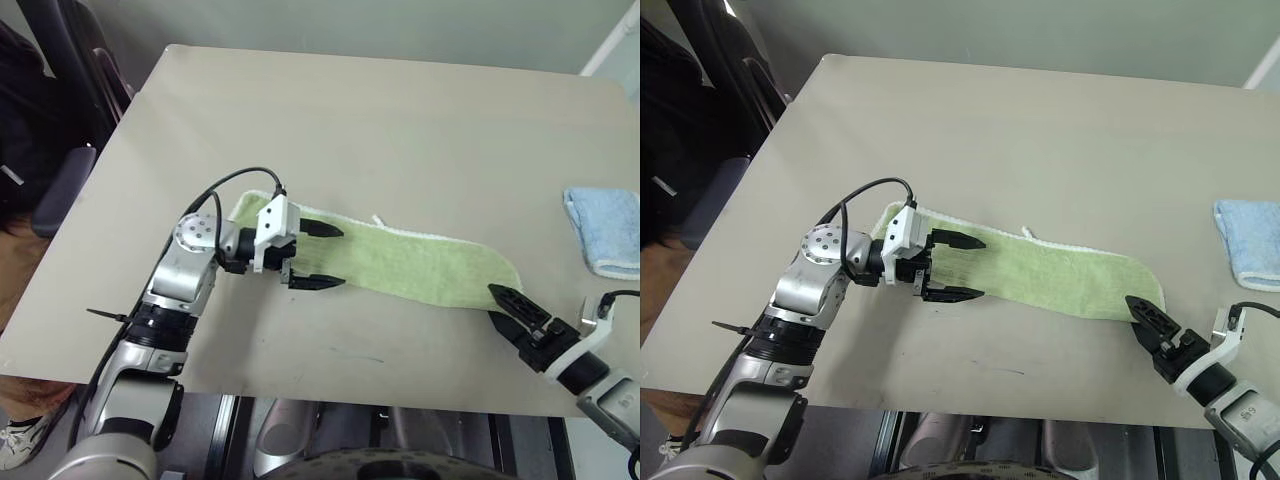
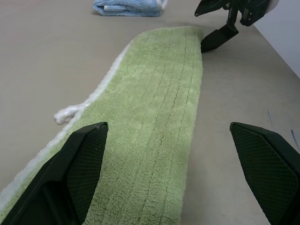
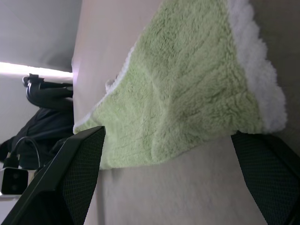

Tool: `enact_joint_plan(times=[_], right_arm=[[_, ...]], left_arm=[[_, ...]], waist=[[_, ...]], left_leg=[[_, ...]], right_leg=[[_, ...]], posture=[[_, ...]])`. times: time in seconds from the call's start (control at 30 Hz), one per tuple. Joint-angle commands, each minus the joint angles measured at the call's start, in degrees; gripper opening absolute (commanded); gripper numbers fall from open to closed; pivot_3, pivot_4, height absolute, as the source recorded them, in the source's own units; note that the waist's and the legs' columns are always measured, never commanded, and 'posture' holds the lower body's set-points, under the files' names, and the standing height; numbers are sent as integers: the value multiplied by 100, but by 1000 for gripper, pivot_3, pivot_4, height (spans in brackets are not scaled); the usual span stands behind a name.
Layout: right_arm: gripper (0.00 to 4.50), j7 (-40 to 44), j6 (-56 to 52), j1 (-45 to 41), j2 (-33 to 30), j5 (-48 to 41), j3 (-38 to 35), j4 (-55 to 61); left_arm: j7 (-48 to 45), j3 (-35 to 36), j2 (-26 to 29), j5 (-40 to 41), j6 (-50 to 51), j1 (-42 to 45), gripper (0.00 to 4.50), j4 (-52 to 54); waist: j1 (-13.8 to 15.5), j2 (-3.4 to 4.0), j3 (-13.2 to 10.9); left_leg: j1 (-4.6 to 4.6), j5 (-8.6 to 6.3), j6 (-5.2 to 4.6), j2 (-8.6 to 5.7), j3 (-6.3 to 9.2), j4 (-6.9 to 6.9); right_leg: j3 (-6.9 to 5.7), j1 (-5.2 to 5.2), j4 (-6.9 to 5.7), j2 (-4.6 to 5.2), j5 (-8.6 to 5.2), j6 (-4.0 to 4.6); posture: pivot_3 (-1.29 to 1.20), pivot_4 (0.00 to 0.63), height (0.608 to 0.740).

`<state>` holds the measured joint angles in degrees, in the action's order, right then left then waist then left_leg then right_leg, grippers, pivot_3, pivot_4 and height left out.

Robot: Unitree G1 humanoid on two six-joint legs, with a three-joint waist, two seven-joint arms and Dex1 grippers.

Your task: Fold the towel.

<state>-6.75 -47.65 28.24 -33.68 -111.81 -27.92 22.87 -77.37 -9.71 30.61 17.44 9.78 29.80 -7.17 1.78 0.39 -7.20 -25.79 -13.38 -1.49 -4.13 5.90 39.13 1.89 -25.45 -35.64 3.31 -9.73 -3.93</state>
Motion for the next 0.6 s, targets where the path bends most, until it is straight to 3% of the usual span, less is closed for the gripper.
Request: enact_joint_plan(times=[0.03, 0.6], right_arm=[[4486, 49, -94, 149, 35, -119, -82, 144], [4486, -468, 188, -693, 97, -119, -349, -579]], left_arm=[[17, 78, 41, 51, -98, 38, 4500, 56], [200, 124, 13, 29, -250, 75, 4500, -75]], waist=[[5, 0, 0], [6, 0, 0]], left_leg=[[-1, 0, 0, 0, 1, 0], [-4, -4, -10, 0, 1, -2]], right_leg=[[0, 0, 1, 0, -1, 1], [-1, 4, 27, 0, 42, 39]], posture=[[0, 150, 733], [0, 150, 733]])
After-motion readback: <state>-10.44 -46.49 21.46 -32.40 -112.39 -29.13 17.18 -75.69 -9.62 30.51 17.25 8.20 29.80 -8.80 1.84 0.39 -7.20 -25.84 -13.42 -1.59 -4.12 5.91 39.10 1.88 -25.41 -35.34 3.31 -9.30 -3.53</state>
